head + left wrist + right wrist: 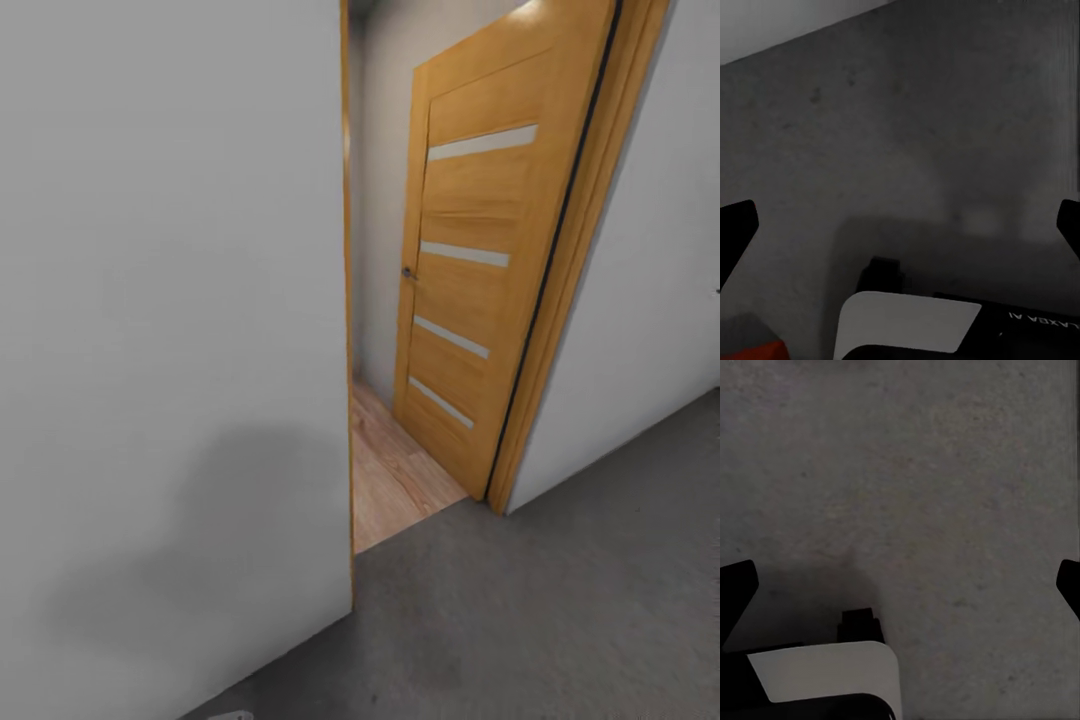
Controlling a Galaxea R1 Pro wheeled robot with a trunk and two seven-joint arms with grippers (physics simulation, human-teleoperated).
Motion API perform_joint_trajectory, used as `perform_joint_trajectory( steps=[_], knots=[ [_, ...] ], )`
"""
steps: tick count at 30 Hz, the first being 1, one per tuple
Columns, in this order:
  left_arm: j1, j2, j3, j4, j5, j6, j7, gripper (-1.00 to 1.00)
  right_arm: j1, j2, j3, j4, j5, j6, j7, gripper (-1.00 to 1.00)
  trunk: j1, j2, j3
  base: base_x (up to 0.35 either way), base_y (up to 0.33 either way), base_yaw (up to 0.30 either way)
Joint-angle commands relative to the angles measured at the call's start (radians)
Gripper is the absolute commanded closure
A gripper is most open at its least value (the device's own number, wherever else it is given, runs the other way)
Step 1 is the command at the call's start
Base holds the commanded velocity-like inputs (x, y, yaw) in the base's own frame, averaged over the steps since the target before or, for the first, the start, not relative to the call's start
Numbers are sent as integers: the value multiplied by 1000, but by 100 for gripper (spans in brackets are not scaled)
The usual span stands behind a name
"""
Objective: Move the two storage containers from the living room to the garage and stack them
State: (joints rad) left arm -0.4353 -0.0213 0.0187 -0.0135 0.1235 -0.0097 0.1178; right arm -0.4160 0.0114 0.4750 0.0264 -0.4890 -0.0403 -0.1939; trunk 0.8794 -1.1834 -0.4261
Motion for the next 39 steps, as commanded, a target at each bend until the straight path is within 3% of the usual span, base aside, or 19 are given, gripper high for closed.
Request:
perform_joint_trajectory(
  steps=[1, 39],
  knots=[
    [0, 0, 1, 0, 8, -1, 2, -100, -1, 1, 8, 3, -10, -4, -1, -100, 0, -1, 0, 0, 0, -190],
    [0, 0, 1, 0, 8, -1, 2, -100, -1, 1, 8, 3, -10, -4, -1, -100, 0, -1, 40, 0, 0, -171]
  ],
)
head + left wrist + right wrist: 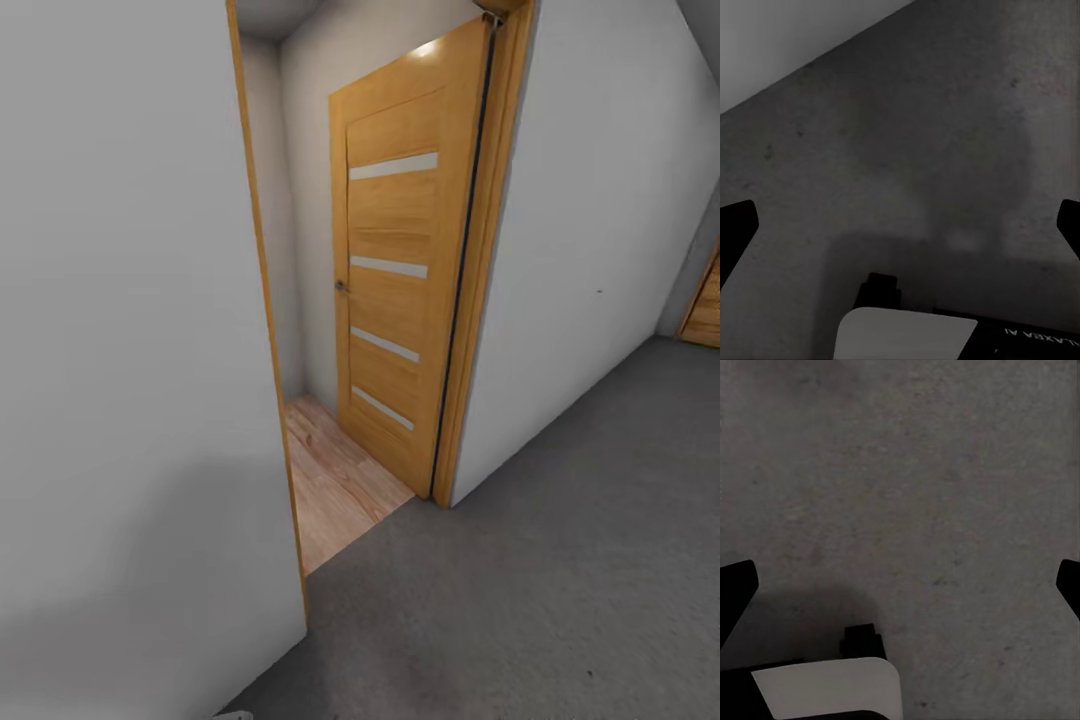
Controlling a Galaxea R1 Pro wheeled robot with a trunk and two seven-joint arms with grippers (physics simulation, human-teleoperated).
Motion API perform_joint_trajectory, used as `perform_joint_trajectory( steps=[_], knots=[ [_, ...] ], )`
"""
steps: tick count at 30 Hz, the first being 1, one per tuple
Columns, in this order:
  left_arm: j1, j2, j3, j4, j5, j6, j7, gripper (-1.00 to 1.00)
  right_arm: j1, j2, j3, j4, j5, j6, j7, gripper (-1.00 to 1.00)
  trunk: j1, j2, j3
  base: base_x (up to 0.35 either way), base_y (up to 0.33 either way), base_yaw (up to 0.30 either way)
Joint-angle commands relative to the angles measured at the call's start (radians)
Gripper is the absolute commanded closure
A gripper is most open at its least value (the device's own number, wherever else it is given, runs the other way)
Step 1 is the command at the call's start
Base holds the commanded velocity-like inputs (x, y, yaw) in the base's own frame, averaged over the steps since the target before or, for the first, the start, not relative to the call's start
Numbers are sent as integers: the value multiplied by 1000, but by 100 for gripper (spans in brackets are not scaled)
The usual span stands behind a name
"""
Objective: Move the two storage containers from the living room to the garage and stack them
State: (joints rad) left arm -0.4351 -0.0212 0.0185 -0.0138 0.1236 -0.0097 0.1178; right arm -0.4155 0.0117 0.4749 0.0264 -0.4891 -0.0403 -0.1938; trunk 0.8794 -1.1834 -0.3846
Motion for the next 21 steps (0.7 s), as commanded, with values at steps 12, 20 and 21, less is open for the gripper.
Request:
perform_joint_trajectory(
  steps=[12, 20, 21],
  knots=[
    [-1, 0, 1, 0, 8, -1, 2, -100, -1, 7, 8, 3, -9, -3, -2, -100, 0, -1, -1, 0, 0, -152],
    [-1, 0, 1, 0, 8, -1, 2, -100, -2, 5, 8, 3, -9, -3, -1, -100, 0, -1, -1, 0, 0, -280],
    [-1, 0, 1, 0, 8, -1, 2, -100, -2, 5, 8, 3, -9, -3, -1, -100, 0, -1, -1, 0, 0, -282]
  ],
)
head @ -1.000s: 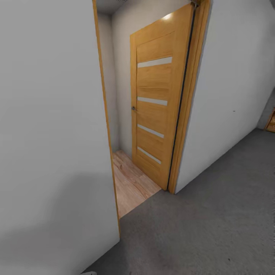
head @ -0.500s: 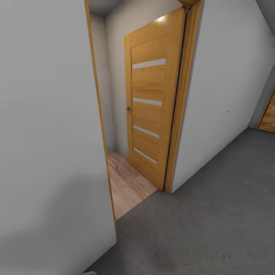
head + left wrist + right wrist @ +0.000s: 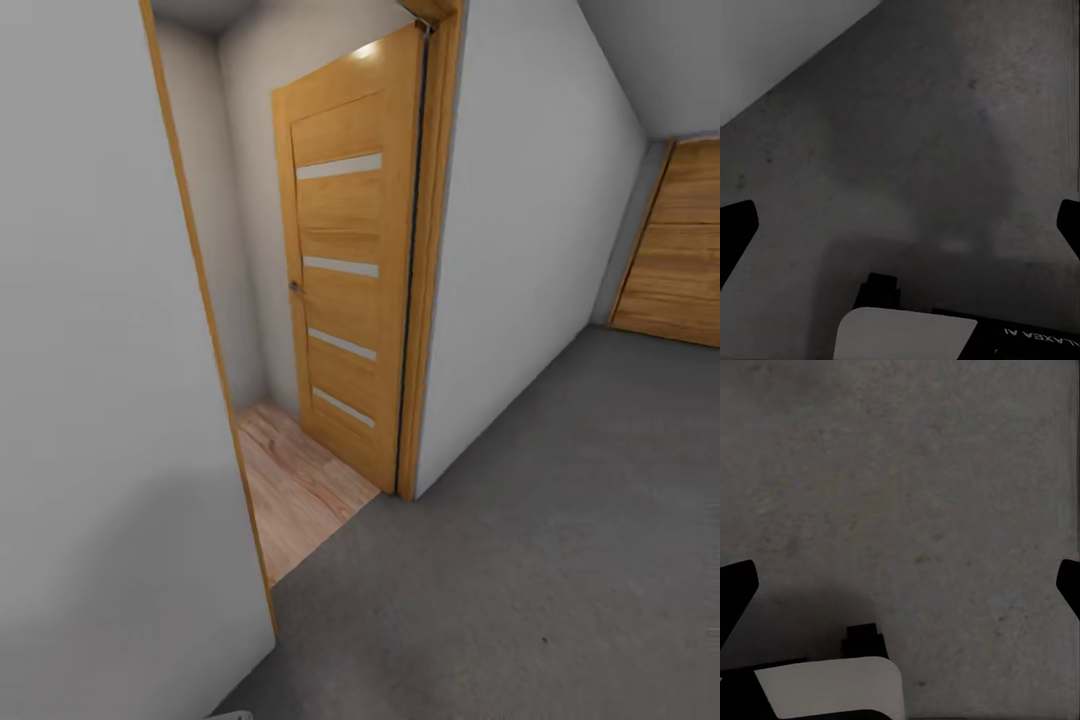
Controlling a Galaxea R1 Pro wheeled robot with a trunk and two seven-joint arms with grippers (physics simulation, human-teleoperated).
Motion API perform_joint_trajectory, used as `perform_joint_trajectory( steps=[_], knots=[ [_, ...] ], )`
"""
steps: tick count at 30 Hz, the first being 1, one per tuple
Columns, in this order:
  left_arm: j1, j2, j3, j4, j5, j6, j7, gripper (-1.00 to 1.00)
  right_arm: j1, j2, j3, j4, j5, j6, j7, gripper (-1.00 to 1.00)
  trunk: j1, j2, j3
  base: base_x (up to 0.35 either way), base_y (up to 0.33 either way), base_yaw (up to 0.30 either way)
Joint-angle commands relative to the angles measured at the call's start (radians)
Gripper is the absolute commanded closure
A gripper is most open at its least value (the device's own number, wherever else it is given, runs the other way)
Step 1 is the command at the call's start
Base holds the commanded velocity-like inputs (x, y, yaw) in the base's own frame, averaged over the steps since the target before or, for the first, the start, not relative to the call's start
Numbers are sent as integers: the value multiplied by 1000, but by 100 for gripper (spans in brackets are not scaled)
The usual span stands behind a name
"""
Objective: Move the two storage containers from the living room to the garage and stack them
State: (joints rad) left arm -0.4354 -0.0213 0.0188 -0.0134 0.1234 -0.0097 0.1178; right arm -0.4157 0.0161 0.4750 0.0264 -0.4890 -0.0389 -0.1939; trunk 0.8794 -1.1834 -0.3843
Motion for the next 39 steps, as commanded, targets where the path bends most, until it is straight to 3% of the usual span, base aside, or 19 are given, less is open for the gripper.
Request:
perform_joint_trajectory(
  steps=[1, 27, 39],
  knots=[
    [0, 0, 1, 0, 9, -1, 2, -100, -1, 1, 8, 3, -10, -4, -1, -100, 0, -1, -1, 0, 0, -282],
    [0, 0, 1, 0, 9, -1, 2, -100, -1, -2, 8, 3, -10, -5, -1, -100, 0, -1, -1, 0, 0, -281],
    [0, 0, 1, 0, 9, -1, 2, -100, -1, -3, 8, 3, -10, -4, -5, -100, 0, -1, -1, 0, 0, -58]
  ],
)
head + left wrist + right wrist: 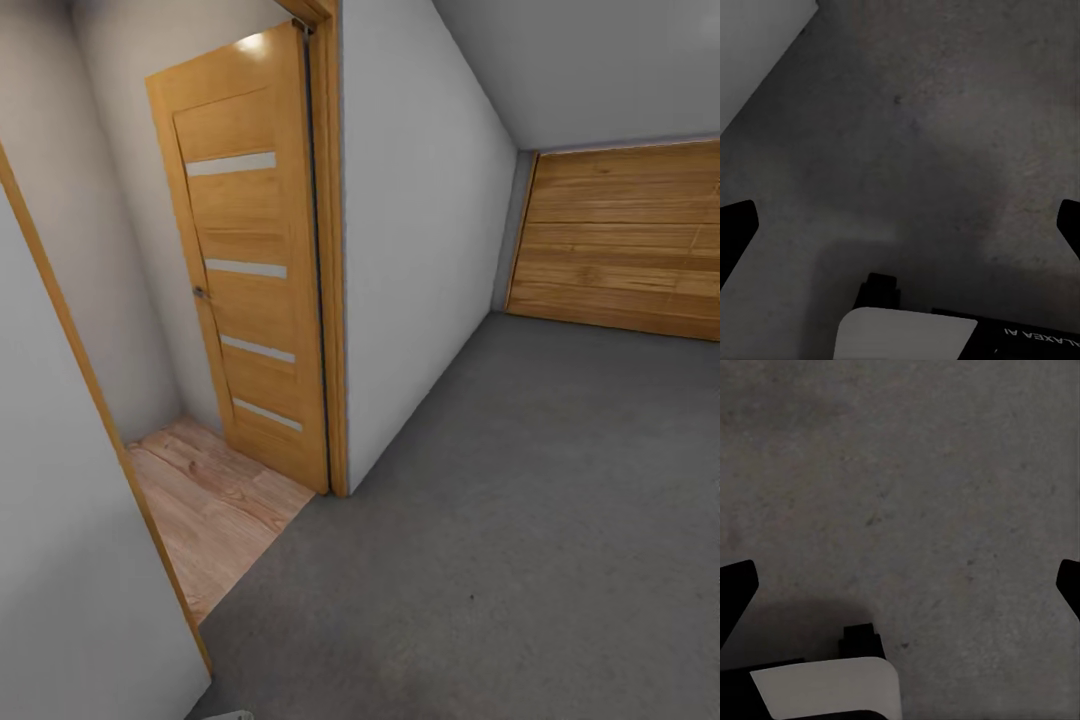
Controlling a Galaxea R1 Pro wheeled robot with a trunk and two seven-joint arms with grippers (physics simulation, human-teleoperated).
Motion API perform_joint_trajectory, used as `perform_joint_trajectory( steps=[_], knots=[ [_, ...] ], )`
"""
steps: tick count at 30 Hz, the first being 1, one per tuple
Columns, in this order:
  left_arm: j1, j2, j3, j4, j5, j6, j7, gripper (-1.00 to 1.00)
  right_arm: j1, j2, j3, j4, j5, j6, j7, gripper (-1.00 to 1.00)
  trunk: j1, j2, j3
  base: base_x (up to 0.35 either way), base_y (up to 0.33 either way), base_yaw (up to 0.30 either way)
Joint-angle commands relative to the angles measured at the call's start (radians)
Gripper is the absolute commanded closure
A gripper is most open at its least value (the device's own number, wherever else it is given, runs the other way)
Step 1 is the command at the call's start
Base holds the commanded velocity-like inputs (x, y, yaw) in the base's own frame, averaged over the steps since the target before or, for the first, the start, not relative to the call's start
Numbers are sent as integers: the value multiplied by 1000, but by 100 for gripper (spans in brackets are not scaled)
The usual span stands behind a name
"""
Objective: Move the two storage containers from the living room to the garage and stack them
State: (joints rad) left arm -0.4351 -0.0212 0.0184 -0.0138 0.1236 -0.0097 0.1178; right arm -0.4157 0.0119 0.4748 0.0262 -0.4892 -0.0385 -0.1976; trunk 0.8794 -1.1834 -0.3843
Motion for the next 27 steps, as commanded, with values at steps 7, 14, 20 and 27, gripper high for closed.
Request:
perform_joint_trajectory(
  steps=[7, 14, 20, 27],
  knots=[
    [-1, 0, 1, 0, 8, -1, 2, -100, -1, 3, 8, 3, -8, -3, 1, -100, 0, -1, -1, 0, 0, -1],
    [-1, 0, 2, 0, 8, -1, 2, -100, -1, 3, 8, 3, -8, -3, 3, -100, 0, -1, -1, 0, 0, 0],
    [-1, 0, 1, 0, 8, -1, 2, -100, -1, 3, 8, 3, -8, -3, 3, -100, 0, -1, -1, 0, 0, 0],
    [-12, 1, -4, 9, 10, 4, 0, -100, -3, 0, 10, 8, -7, -3, 4, -100, 0, -1, -1, 0, 0, 0]
  ],
)
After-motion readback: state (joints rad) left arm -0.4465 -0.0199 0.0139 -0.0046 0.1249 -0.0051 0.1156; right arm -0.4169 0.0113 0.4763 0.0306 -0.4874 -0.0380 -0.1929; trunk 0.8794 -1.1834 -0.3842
